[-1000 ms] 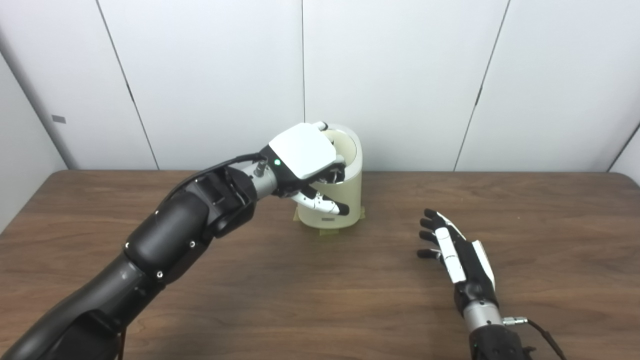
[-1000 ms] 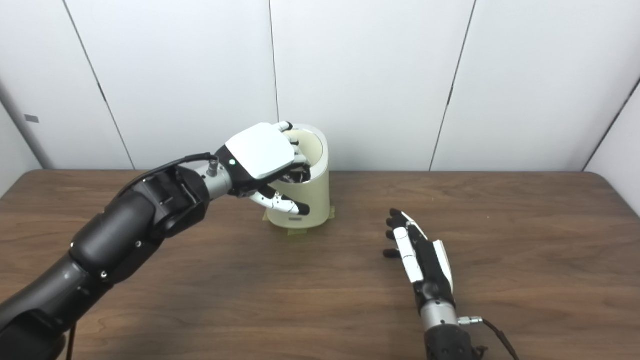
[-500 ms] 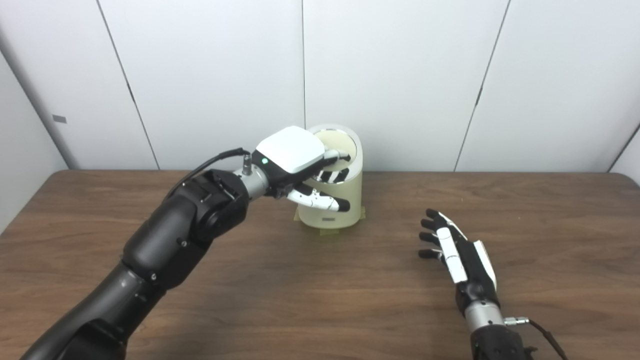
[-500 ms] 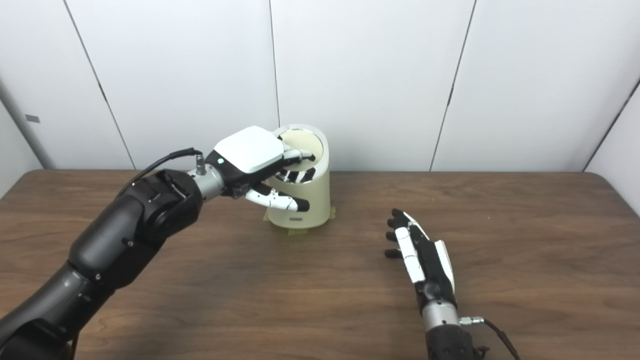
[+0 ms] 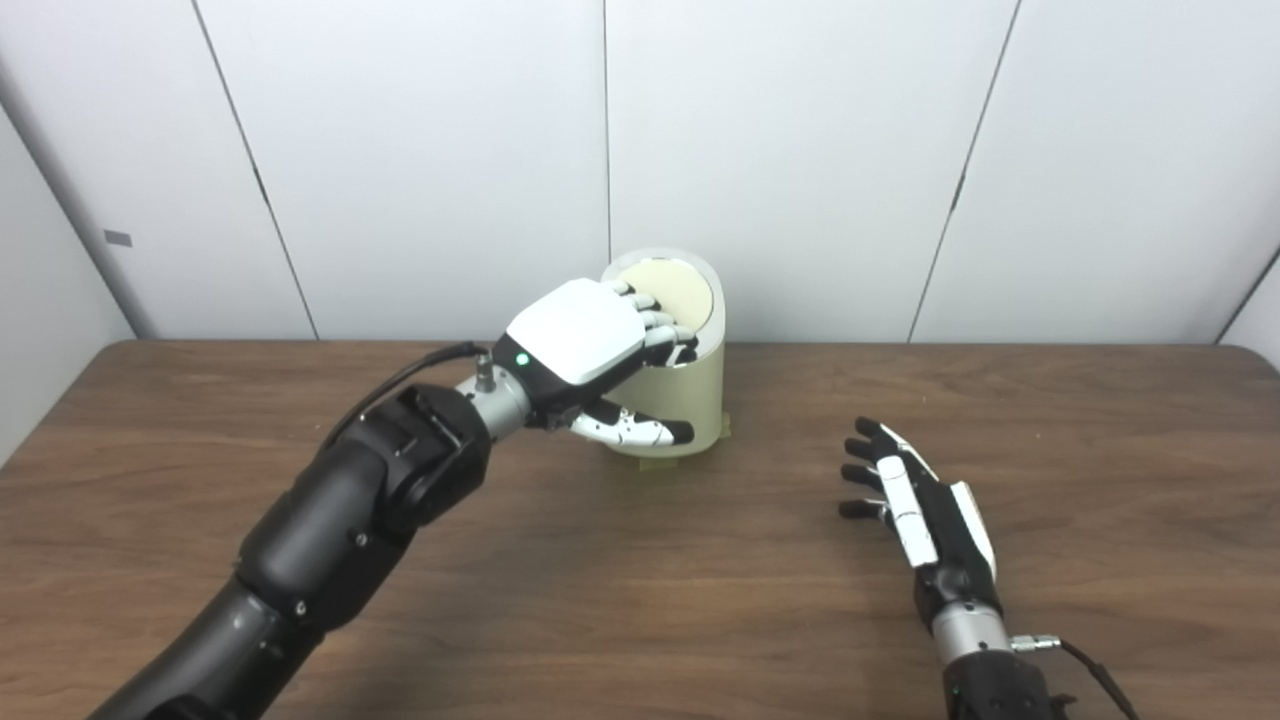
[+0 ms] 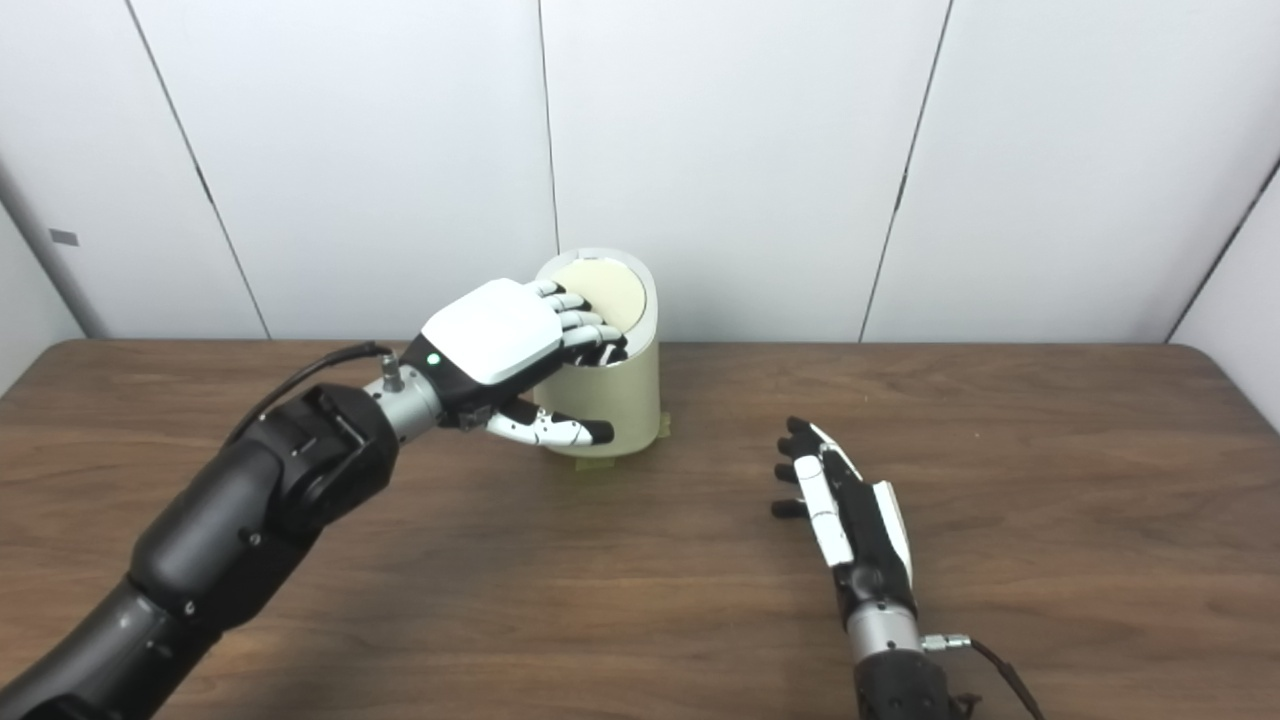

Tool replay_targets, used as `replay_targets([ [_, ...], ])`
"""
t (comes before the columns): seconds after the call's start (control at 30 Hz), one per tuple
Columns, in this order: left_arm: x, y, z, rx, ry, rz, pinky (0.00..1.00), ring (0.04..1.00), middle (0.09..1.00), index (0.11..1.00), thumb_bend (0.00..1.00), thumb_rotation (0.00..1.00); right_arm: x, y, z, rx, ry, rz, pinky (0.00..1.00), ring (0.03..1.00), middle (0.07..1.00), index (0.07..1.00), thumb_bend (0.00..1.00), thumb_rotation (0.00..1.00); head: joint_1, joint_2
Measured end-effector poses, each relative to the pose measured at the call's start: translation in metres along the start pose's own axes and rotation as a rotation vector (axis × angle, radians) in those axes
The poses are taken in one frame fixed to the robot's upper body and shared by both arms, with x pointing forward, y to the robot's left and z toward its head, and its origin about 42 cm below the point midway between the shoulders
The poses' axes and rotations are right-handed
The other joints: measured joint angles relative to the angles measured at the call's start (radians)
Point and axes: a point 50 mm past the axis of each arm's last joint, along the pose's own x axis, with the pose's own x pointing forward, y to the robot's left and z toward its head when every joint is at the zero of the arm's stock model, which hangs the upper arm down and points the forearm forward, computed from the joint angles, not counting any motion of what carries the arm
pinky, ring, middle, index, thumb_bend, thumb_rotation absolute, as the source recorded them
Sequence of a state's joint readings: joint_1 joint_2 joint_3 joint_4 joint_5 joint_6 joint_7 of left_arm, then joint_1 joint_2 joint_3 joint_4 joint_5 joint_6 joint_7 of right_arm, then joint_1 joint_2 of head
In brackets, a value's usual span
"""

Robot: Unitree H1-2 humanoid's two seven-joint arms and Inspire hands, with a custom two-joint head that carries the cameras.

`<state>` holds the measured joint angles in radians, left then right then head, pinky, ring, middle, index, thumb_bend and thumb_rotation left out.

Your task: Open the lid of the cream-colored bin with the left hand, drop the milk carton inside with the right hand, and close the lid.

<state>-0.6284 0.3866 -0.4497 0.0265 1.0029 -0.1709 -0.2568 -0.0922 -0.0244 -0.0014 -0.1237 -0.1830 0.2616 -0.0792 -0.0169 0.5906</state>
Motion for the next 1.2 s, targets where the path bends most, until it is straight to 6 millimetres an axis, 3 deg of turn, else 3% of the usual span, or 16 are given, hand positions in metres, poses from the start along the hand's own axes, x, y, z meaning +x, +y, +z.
replay_targets([
  [0.07,-0.006,0.003,0.004,-0.013,0.029,0.075,0.93,0.932,0.897,0.904,0.44,0.98,0.0,0.0,0.0,0.005,0.0,-0.001,0.63,0.793,0.83,0.858,0.5,1.0,0.003,-0.002],
  [0.2,-0.014,0.025,0.002,-0.088,0.116,0.212,0.92,0.951,0.903,0.907,0.41,1.0,0.001,0.0,-0.001,0.011,-0.002,-0.002,0.63,0.796,0.834,0.856,0.5,1.0,0.002,-0.003],
  [0.33,-0.035,0.032,-0.003,-0.291,0.223,0.313,0.88,0.937,0.923,0.916,0.37,1.0,0.002,0.0,-0.002,0.027,-0.004,-0.004,0.64,0.792,0.827,0.846,0.5,1.0,0.003,-0.002],
  [0.4,-0.052,0.02,-0.001,-0.434,0.276,0.34,0.87,0.951,0.937,0.922,0.37,1.0,0.002,-0.002,-0.002,0.04,-0.007,-0.008,0.65,0.789,0.822,0.842,0.5,1.0,0.003,-0.002],
  [0.5,-0.077,-0.013,0.009,-0.668,0.369,0.328,0.87,0.956,0.948,0.917,0.36,0.98,0.002,-0.003,-0.002,0.084,-0.023,-0.006,0.65,0.789,0.816,0.836,0.51,1.0,0.008,-0.005],
  [0.67,-0.102,-0.047,0.035,-0.962,0.469,0.329,0.91,0.968,0.973,0.941,0.37,1.0,0.002,-0.001,0.002,0.163,-0.084,0.0,0.66,0.799,0.82,0.835,0.54,0.98,0.006,0.003],
  [0.8,-0.118,-0.06,0.044,-1.129,0.541,0.395,0.96,0.982,0.978,0.962,0.44,1.0,0.001,0.002,0.005,0.213,-0.125,0.015,0.69,0.826,0.847,0.862,0.59,0.97,0.008,0.008],
  [0.97,-0.135,-0.074,0.052,-1.283,0.591,0.439,1.0,0.997,0.971,0.987,0.45,1.0,0.0,0.0,0.006,0.245,-0.144,0.045,0.75,0.875,0.893,0.91,0.65,0.98,0.006,0.015],
  [1.2,-0.155,-0.088,0.053,-1.501,0.599,0.513,1.0,1.0,0.988,1.0,0.38,1.0,-0.003,-0.002,0.009,0.258,-0.158,0.048,0.85,0.933,0.943,0.923,0.67,0.96,0.017,0.015],
])
